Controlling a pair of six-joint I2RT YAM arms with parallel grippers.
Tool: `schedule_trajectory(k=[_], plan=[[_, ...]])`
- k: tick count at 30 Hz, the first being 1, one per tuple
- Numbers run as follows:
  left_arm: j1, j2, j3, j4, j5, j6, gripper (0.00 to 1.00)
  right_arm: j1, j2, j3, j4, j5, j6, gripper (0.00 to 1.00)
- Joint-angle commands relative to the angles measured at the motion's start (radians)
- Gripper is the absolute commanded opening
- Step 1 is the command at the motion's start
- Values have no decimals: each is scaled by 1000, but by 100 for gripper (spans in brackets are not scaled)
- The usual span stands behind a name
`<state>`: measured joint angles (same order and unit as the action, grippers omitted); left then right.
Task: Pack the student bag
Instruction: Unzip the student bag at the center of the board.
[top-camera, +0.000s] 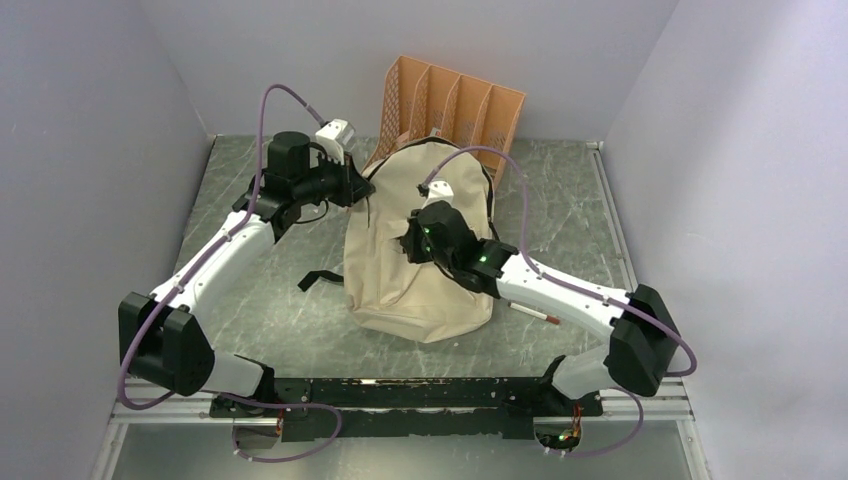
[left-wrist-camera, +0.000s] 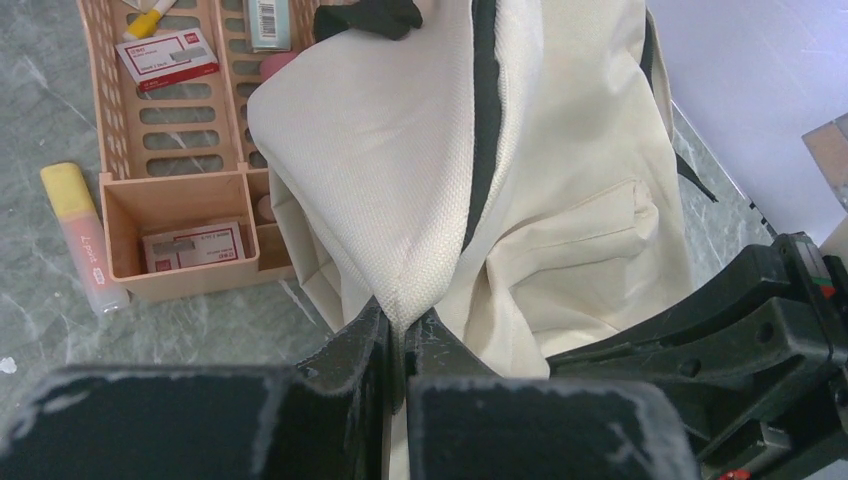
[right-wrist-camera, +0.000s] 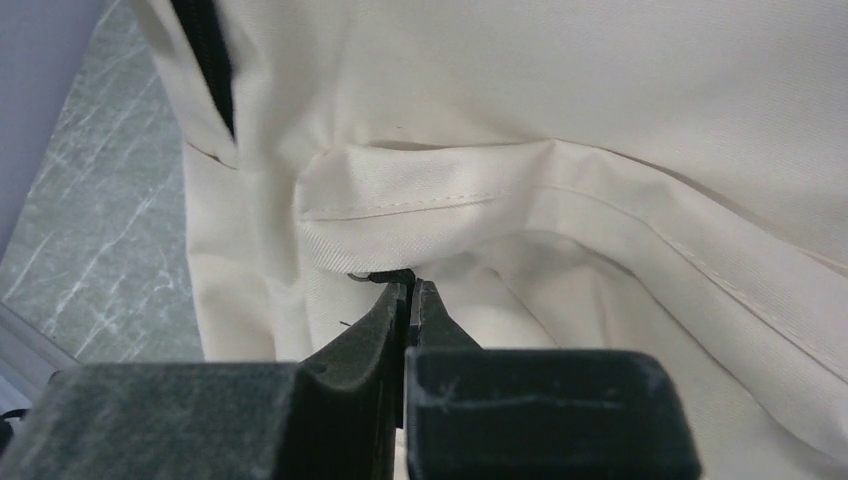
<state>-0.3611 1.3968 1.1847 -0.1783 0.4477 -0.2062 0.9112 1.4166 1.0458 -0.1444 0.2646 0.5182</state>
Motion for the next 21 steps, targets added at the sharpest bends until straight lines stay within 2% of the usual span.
schedule_trajectory(k=[1,6,17,21], plan=[[-4,-60,69,66,-32,9,5,-49,-56,-47,-47,60,-27,0],[-2,-69,81,72,-34,-7,5,-110,-94,-104,-43,-11,-48,0],[5,-80,92,63,-62,-3,5,-227,-200,-159,-129,8,-129,0],[8,-81,83,68,-60,-7,5,-271,-265,-192,-142,-45,-149,0]])
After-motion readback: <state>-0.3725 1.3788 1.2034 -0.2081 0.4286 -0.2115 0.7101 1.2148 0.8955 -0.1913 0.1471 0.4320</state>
